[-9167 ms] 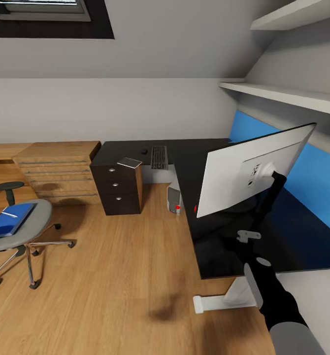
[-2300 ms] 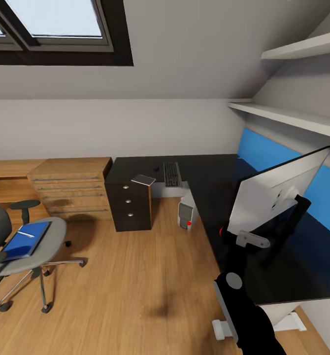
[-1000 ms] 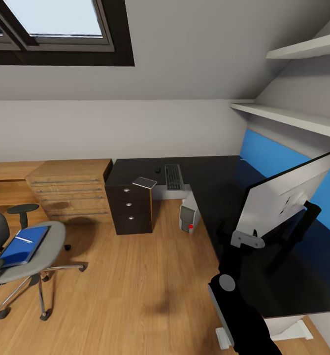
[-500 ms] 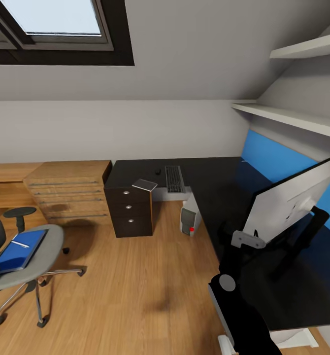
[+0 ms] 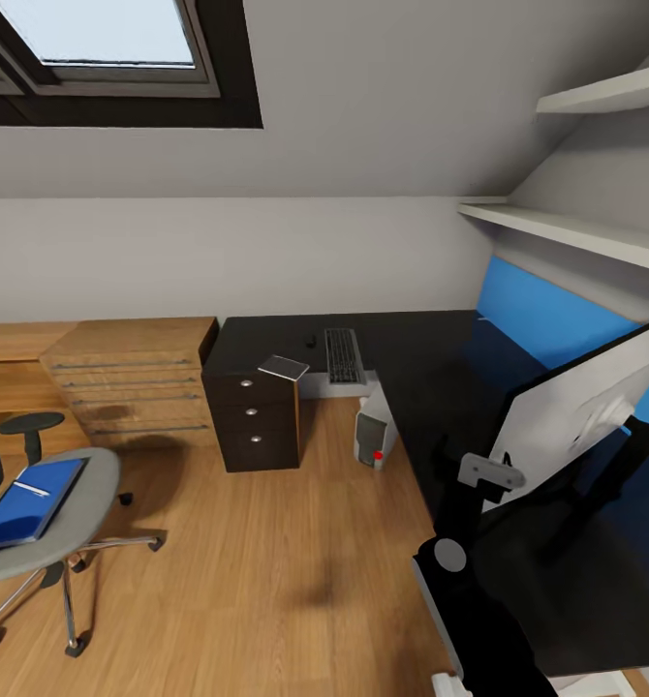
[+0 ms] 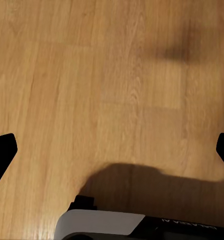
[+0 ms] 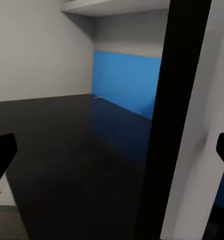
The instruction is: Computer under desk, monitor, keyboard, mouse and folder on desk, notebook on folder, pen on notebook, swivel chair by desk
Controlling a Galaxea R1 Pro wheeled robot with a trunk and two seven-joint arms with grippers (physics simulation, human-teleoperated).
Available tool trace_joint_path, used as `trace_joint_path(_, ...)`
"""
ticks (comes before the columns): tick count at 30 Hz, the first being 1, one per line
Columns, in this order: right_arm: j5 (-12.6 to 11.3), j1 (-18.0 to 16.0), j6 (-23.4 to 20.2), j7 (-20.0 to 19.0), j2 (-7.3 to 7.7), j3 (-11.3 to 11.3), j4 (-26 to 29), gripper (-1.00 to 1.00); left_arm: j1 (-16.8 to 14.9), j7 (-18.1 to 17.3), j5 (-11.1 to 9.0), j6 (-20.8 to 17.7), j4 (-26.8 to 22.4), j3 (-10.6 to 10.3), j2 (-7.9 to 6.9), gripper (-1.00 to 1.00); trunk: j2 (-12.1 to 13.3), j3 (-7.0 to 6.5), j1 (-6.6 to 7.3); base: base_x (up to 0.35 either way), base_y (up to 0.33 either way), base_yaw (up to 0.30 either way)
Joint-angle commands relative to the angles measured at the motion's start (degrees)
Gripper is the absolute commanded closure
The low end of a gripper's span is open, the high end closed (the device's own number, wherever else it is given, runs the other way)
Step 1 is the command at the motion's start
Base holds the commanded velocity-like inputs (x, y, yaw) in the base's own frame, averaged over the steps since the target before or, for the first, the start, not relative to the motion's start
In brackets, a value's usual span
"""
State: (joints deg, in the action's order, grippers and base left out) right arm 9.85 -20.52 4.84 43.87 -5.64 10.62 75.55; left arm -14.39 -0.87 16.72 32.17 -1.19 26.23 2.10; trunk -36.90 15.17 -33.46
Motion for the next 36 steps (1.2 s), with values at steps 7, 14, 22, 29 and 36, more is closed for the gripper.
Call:
trace_joint_path(7,0.17,-0.05,0.08,0.23,0.01,-1.53,-0.2,-1.0,-0.03,-0.09,0.42,0.09,0.02,0.49,0.01,-1.0,-0.07,0.08,-0.01,0.004,0.0,0.0)
trace_joint_path(14,0.17,-0.05,0.08,0.26,0.01,-2.44,-0.15,-1.0,-0.03,-0.1,0.42,0.09,0.02,0.49,0.02,-1.0,-0.07,0.08,-0.01,0.0,0.0,0.0)
trace_joint_path(22,0.17,-0.05,0.08,1.04,0.01,-2.61,-0.15,-1.0,-0.03,-0.09,0.42,0.09,0.03,0.49,0.06,-1.0,-0.07,0.08,-0.01,0.0,0.0,0.0)
trace_joint_path(29,0.1,-0.05,-0.04,1.81,0.08,-2.71,-0.27,-1.0,-0.03,-0.1,0.42,0.09,0.0,0.49,0.06,-1.0,-0.07,0.08,-0.01,0.0,0.0,0.0)
trace_joint_path(36,0.08,-0.05,-0.09,1.9,0.02,-4.89,-0.38,-1.0,-0.03,-0.1,0.42,0.11,-0.01,0.46,0.08,-1.0,-0.07,0.08,-0.01,0.0,0.0,0.0)
